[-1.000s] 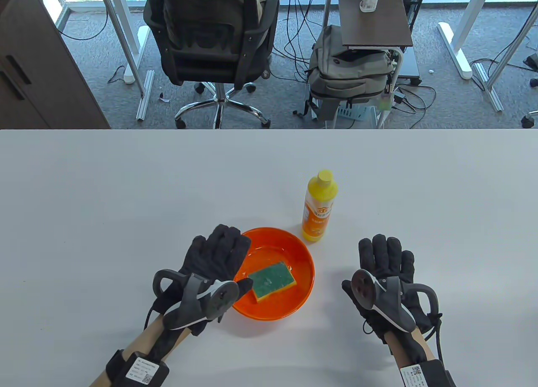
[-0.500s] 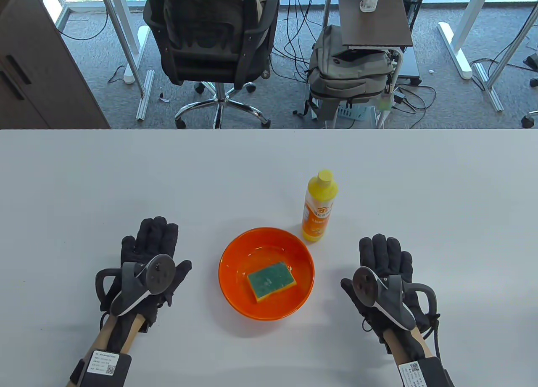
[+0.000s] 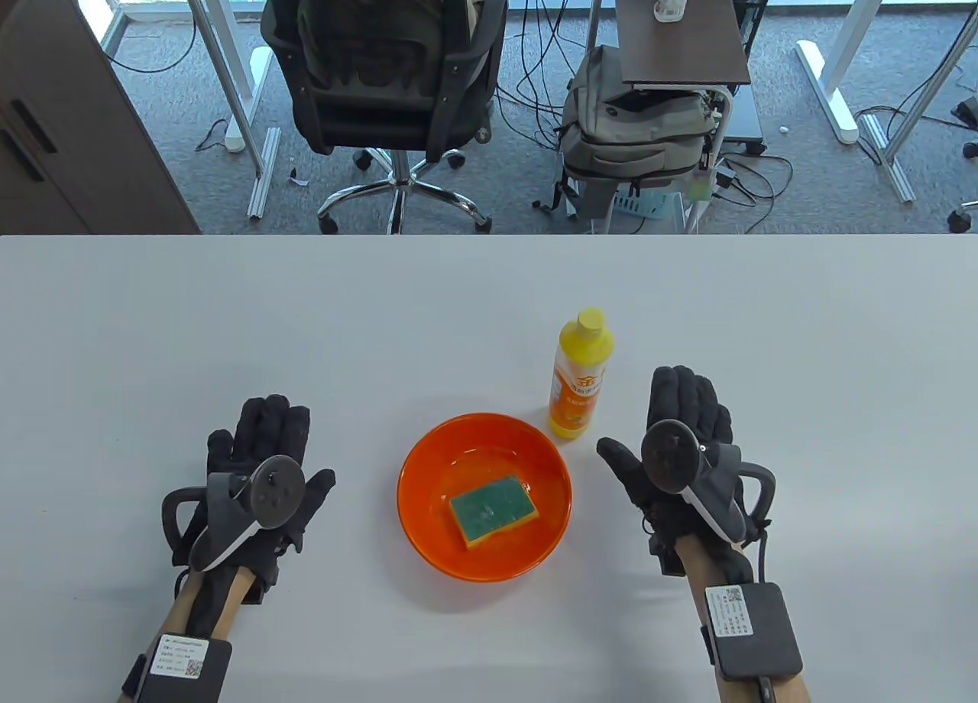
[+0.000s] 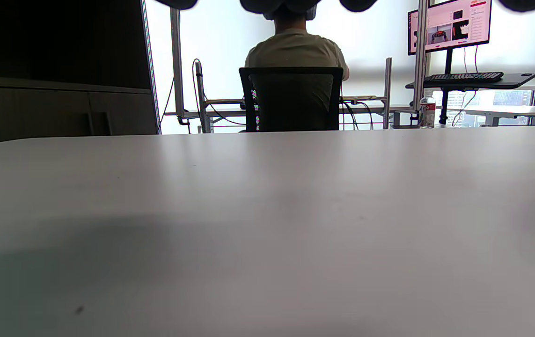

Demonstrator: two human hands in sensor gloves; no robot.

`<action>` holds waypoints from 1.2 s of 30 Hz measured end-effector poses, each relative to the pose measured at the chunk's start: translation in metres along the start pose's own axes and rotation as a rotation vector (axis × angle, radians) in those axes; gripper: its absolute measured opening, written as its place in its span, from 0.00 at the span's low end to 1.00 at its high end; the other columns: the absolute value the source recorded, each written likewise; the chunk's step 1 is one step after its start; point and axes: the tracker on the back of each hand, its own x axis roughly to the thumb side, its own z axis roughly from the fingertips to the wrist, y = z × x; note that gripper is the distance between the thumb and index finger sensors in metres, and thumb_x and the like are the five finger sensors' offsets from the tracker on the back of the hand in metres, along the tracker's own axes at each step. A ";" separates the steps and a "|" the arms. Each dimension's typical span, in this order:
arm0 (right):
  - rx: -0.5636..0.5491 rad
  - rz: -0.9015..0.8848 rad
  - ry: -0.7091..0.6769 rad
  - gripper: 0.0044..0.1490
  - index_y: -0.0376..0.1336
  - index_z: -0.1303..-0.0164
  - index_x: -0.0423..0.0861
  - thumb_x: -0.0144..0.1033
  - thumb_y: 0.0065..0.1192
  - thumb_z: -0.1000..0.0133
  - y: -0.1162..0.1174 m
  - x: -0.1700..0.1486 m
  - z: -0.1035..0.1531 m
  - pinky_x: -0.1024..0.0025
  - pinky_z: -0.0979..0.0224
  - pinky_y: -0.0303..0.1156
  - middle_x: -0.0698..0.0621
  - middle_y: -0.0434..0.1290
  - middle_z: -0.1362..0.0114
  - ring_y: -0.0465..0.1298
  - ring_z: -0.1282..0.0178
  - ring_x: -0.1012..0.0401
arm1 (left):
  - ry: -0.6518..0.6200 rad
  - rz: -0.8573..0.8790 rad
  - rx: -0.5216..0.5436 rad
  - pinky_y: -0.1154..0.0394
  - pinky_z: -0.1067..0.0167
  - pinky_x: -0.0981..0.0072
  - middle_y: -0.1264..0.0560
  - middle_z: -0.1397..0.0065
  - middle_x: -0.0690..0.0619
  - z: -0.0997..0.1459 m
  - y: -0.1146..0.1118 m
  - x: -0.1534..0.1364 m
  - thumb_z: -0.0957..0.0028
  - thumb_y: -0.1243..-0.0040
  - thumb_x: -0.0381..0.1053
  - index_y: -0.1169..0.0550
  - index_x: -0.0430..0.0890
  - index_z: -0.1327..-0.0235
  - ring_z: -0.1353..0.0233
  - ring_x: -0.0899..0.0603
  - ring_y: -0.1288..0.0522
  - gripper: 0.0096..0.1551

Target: Squeeze dish soap on sponge and spread

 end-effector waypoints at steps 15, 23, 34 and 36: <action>0.018 -0.551 0.177 0.76 0.39 0.23 0.60 0.76 0.72 0.76 0.035 0.030 -0.050 0.48 0.13 0.56 0.57 0.56 0.15 0.62 0.13 0.53 | -0.003 -0.016 -0.022 0.46 0.17 0.36 0.49 0.12 0.61 -0.001 0.002 -0.002 0.60 0.49 0.74 0.43 0.62 0.22 0.09 0.48 0.49 0.49; -0.004 -0.727 0.238 0.65 0.49 0.28 0.67 0.68 0.80 0.73 0.042 0.025 -0.056 0.48 0.13 0.58 0.70 0.71 0.27 0.73 0.19 0.62 | -0.001 0.004 -0.024 0.46 0.17 0.36 0.49 0.12 0.61 -0.002 0.001 -0.004 0.60 0.49 0.74 0.43 0.62 0.23 0.09 0.48 0.49 0.48; -0.087 -0.792 0.168 0.50 0.55 0.38 0.76 0.64 0.82 0.67 0.026 0.015 -0.045 0.50 0.14 0.62 0.70 0.70 0.29 0.77 0.27 0.61 | -0.019 0.088 0.074 0.45 0.16 0.39 0.47 0.13 0.60 -0.002 0.026 0.004 0.60 0.47 0.73 0.41 0.62 0.23 0.09 0.48 0.47 0.47; -0.114 -0.792 0.129 0.50 0.54 0.38 0.75 0.64 0.82 0.66 0.015 0.012 -0.040 0.50 0.14 0.63 0.70 0.69 0.30 0.77 0.27 0.61 | -0.035 0.142 0.103 0.45 0.16 0.39 0.46 0.13 0.60 0.000 0.035 0.007 0.60 0.47 0.73 0.40 0.62 0.23 0.09 0.47 0.46 0.47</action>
